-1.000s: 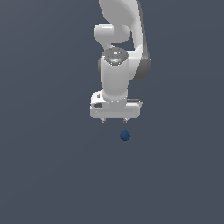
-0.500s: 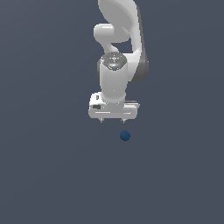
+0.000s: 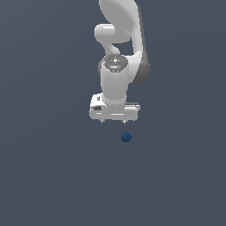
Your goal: Pick up the object and move it to a goal position.
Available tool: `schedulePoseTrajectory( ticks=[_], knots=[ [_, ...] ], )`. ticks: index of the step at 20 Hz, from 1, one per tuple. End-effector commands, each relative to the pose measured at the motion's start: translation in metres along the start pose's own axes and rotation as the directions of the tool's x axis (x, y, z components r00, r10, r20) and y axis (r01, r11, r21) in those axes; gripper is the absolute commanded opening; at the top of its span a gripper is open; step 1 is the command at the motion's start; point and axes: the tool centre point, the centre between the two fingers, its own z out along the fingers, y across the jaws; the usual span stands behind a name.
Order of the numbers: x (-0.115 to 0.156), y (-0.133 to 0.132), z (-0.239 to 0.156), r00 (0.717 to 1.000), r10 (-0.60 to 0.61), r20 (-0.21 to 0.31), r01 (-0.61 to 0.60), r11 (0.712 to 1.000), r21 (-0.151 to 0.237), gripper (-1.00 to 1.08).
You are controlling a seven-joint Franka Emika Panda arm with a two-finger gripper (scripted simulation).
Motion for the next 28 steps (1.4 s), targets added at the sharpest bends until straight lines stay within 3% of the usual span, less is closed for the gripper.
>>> schedulePoseTrajectory(
  ticks=[1, 9, 15, 21, 28],
  knots=[
    [0.0, -0.002, 0.002, 1.0, 0.015, 0.001, -0.015, 1.0, 0.001, 1.0],
    [0.002, -0.012, 0.013, 0.993, 0.118, 0.003, -0.118, 0.993, 0.006, 1.0],
    [0.003, -0.025, 0.027, 0.97, 0.243, 0.007, -0.243, 0.97, 0.009, 1.0],
    [0.004, -0.04, 0.043, 0.924, 0.382, 0.012, -0.382, 0.924, 0.01, 1.0],
    [0.005, -0.056, 0.062, 0.848, 0.53, 0.017, -0.53, 0.848, 0.008, 1.0]
  ],
)
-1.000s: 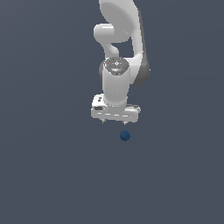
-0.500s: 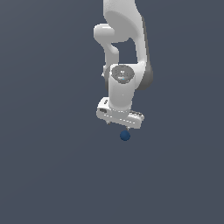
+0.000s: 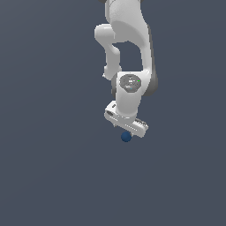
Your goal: Pick up the object and move it to a goal position.
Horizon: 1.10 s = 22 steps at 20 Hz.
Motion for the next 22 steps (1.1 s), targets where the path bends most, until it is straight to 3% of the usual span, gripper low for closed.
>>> schedulePoseTrajectory(
  ticks=[1, 11, 22],
  knots=[
    [-0.002, -0.004, 0.006, 0.998, 0.057, 0.0, -0.057, 0.998, 0.0, 1.0],
    [-0.009, -0.015, 0.022, 0.981, 0.192, 0.001, -0.192, 0.981, -0.001, 1.0],
    [-0.01, -0.017, 0.03, 0.978, 0.211, 0.001, -0.211, 0.978, -0.002, 1.0]
  ],
)
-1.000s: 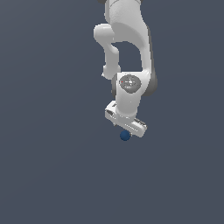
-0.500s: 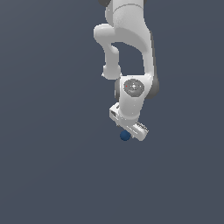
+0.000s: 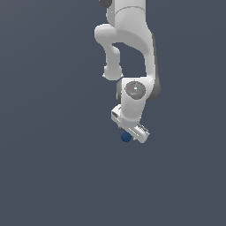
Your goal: Pick up the object and move it to a goal position.
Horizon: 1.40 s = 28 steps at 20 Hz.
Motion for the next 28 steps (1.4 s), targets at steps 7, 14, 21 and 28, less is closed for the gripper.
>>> schedulePoseTrajectory(
  ticks=[7, 14, 21, 28],
  knots=[
    [-0.001, 0.001, 0.037, 1.0, 0.004, 0.0, -0.004, 1.0, -0.001, 1.0],
    [0.0, 0.0, 0.047, 1.0, 0.005, 0.0, -0.005, 1.0, -0.001, -1.0],
    [0.0, 0.0, 0.047, 1.0, 0.005, 0.0, -0.005, 1.0, -0.001, -1.0],
    [0.0, 0.002, 0.044, 1.0, 0.004, 0.0, -0.004, 1.0, 0.0, -1.0]
  ],
)
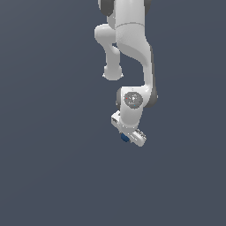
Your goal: Pick up the object and move it to a goal position.
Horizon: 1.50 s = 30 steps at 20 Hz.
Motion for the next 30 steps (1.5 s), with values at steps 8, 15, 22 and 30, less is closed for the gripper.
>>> schedulePoseTrajectory(
  ticks=[8, 15, 22, 30],
  knots=[
    [0.0, 0.018, -0.027, 1.0, 0.0, 0.0, 0.0, 1.0, 0.001, -1.0],
    [0.001, 0.048, -0.07, 1.0, 0.001, 0.001, -0.001, 1.0, 0.002, -1.0],
    [0.002, 0.086, -0.128, 1.0, 0.001, 0.001, -0.001, 1.0, 0.003, -1.0],
    [0.003, 0.133, -0.198, 1.0, 0.001, 0.002, -0.001, 1.0, 0.003, -1.0]
  ],
)
